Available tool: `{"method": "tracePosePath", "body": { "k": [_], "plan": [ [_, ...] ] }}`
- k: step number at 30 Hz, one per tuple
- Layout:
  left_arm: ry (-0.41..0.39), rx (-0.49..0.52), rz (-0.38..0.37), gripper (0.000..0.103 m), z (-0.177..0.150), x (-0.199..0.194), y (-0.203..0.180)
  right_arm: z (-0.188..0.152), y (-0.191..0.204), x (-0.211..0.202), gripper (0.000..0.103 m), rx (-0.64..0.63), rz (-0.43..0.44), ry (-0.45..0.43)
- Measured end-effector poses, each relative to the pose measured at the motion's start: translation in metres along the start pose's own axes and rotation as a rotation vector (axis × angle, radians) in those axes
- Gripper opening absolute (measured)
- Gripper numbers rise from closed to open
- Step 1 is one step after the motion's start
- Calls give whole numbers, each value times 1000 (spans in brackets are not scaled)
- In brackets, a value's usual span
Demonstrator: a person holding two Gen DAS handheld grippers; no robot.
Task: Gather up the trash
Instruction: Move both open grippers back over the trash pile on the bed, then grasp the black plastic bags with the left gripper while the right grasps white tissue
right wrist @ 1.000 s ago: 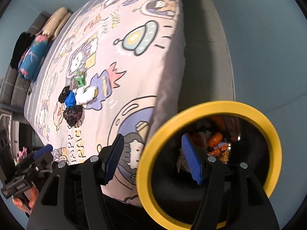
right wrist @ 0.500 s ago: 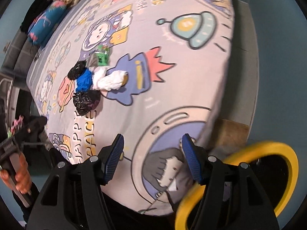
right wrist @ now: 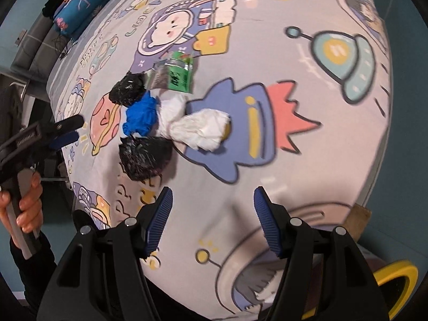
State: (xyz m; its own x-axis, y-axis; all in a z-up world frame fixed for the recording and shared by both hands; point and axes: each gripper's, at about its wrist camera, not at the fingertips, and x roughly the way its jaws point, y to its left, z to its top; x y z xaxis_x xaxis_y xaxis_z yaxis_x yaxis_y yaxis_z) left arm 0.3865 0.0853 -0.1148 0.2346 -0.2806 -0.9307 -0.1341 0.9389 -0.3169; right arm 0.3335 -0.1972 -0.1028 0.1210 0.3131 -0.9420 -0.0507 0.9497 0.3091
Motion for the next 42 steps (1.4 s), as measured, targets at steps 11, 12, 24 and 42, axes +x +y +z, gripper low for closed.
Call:
{"method": "tracePosePath", "body": {
  "k": [11,12,24,42],
  "plan": [
    [42,-92,-13,71,43,41,8,29,26,29,60,-63,5,48],
    [45,-92,-15,71,46,44,7,30,27,32,60,-66,6,53],
    [88,-89,4,70,66,78,4,52,38,59,60,-103,-23,89],
    [147,-117,-48,26,65,107,13,67,63,108,40,-186,-132,172]
  ]
}}
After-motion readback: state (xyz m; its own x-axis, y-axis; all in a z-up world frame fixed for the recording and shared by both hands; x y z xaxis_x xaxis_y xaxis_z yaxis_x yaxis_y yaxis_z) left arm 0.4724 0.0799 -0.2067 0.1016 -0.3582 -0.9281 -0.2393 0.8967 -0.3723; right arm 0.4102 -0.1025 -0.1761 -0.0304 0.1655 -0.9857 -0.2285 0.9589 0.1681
